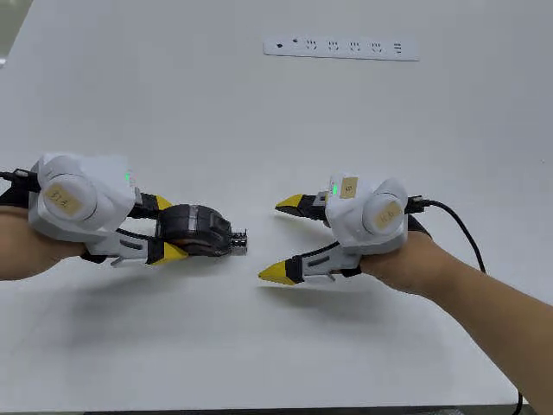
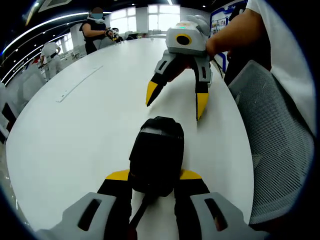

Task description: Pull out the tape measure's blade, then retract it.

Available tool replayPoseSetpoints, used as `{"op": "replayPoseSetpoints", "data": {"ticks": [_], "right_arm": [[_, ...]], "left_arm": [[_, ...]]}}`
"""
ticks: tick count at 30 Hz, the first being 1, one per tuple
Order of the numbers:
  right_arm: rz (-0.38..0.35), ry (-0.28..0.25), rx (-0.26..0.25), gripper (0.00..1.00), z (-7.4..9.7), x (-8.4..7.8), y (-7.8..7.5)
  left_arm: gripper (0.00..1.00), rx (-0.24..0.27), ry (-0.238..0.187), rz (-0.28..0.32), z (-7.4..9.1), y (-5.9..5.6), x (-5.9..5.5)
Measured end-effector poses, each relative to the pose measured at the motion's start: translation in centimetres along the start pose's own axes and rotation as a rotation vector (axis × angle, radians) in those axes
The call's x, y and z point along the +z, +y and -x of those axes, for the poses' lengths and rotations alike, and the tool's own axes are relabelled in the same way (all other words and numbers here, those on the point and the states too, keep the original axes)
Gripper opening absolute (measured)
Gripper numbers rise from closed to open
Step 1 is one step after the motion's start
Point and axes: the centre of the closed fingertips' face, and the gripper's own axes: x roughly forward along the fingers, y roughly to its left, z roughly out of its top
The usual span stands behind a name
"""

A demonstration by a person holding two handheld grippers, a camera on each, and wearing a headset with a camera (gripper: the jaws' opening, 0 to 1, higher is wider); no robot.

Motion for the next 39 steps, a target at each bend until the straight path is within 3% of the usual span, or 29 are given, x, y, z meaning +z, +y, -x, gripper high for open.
{"op": "replayPoseSetpoints", "data": {"ticks": [16, 39], "right_arm": [[0.064, -0.017, 0.044, 0.28, -2.8, 1.0, 0.2], [0.129, -0.026, 0.077, 0.14, -3.8, 1.2, 0.4]], "left_arm": [[0.27, -0.004, -0.002, 0.002, -0.1, 0.1, 0.0], [0.27, -0.002, -0.003, -0.007, -0.1, 0.1, 0.0]]}}
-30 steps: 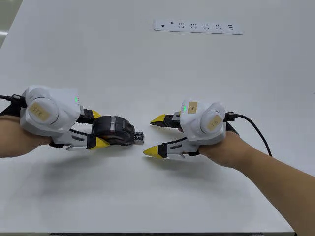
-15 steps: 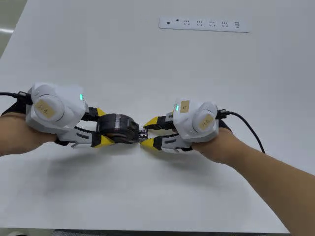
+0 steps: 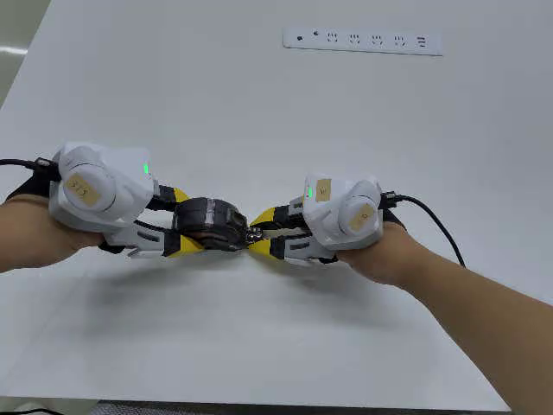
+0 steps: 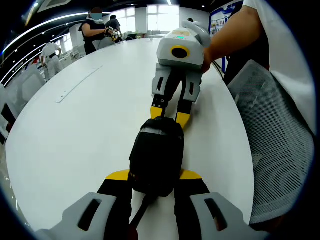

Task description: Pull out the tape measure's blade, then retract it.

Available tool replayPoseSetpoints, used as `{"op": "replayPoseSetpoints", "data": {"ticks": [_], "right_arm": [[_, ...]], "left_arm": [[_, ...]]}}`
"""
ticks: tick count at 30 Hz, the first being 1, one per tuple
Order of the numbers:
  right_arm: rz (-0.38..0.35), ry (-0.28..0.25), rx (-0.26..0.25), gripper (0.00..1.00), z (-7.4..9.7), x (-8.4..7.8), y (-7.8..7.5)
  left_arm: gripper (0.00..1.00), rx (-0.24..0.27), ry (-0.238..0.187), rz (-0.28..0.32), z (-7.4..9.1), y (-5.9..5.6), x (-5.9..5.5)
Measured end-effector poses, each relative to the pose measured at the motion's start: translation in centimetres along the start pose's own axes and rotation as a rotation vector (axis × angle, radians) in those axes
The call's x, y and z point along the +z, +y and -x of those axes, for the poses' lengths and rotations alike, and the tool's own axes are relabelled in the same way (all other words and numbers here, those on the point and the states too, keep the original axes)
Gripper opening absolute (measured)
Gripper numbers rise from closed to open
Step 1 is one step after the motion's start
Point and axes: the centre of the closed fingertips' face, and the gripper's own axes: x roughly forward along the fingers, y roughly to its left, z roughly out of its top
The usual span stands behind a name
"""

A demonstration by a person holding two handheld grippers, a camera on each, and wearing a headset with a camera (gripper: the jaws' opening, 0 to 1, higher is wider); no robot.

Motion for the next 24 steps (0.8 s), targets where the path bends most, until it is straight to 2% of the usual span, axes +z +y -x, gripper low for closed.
{"op": "replayPoseSetpoints", "data": {"ticks": [15, 24], "right_arm": [[0.000, -0.002, -0.035, 0.11, 0.34, -0.20, -0.06], [-0.004, -0.002, -0.031, 0.11, 0.68, -0.32, -0.01]], "left_arm": [[0.26, -0.007, 0.004, -0.012, 0.02, -0.03, -0.03], [0.26, -0.008, 0.008, -0.025, -0.01, -0.11, -0.06]]}}
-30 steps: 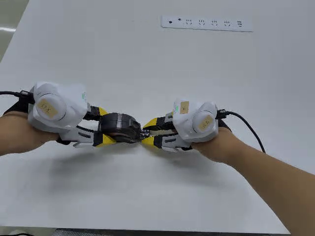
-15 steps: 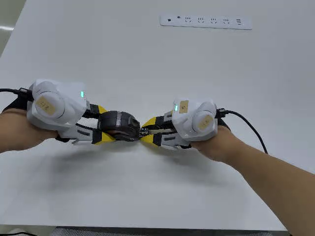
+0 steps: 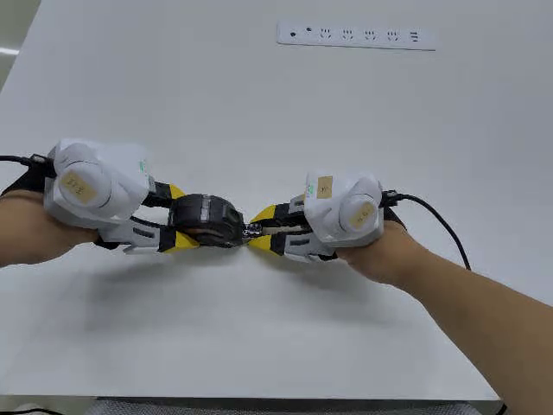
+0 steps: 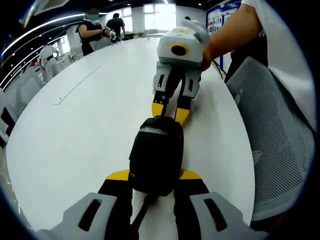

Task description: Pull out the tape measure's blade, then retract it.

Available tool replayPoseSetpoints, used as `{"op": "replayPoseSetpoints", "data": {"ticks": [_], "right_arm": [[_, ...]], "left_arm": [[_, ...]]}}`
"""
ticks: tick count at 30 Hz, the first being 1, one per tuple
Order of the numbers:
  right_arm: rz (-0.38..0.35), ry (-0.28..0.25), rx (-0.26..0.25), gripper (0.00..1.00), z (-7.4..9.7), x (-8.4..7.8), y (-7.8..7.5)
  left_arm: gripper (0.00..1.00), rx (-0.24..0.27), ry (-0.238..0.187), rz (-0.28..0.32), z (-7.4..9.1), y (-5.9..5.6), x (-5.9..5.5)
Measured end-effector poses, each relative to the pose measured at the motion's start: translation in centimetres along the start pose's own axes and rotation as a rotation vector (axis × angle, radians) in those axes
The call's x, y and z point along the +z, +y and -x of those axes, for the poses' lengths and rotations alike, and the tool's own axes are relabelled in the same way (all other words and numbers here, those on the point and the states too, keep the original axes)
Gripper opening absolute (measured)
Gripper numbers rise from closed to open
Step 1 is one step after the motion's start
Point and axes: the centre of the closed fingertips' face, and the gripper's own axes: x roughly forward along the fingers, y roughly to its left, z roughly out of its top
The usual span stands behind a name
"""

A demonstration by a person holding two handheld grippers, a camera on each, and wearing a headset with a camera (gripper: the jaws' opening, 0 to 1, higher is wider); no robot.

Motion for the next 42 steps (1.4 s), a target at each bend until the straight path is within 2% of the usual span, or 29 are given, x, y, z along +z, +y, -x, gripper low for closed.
{"op": "replayPoseSetpoints", "data": {"ticks": [13, 42], "right_arm": [[0.012, 0.023, -0.002, 0.11, 1.7, -0.7, -0.2], [-0.002, 0.107, -0.031, 0.10, 6.0, -4.2, -0.7]], "left_arm": [[0.26, -0.002, -0.001, 0.001, 0.0, 0.0, 0.0], [0.26, -0.004, -0.007, 0.005, -0.2, 0.0, 0.3]]}}
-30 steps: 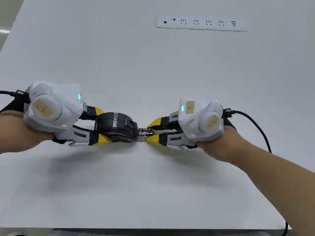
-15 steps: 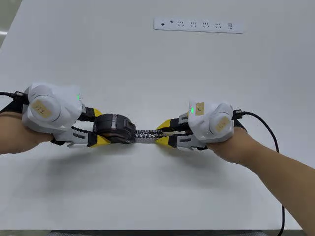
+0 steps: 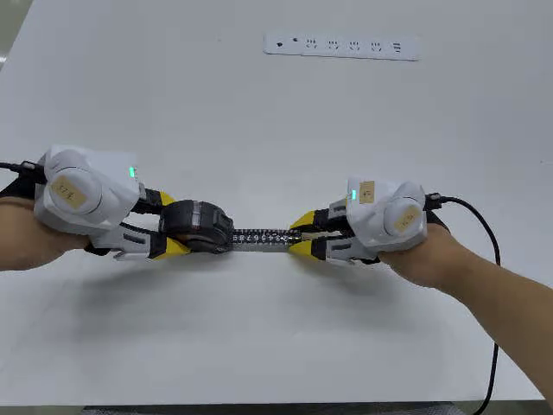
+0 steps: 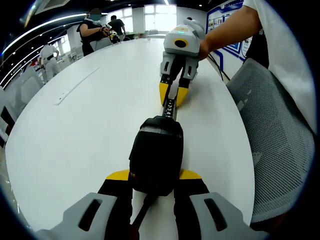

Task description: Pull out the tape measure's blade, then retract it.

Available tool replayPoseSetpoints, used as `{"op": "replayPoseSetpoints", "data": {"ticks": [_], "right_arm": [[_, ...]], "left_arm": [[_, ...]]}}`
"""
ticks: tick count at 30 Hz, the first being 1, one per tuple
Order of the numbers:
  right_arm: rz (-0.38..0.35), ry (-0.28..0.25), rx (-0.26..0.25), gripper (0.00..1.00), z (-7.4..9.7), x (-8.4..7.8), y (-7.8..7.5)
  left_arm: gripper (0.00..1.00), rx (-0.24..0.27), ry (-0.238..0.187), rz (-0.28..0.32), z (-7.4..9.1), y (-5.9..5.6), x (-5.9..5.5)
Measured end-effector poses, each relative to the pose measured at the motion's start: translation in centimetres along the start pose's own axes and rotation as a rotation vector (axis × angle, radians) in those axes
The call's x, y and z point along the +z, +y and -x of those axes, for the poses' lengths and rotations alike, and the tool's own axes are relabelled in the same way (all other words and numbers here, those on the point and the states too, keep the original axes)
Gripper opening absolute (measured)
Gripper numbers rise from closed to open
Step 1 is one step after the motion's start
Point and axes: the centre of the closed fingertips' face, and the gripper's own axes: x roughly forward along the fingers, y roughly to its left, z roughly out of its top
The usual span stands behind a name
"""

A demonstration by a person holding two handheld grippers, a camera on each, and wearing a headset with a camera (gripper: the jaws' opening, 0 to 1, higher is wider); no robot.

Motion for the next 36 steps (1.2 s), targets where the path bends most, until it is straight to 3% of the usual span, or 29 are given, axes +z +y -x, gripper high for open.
{"op": "replayPoseSetpoints", "data": {"ticks": [36], "right_arm": [[-0.010, 0.102, -0.049, 0.10, 6.2, -5.2, -0.9]], "left_arm": [[0.26, 0.001, -0.002, 0.008, 0.0, -0.1, 0.2]]}}
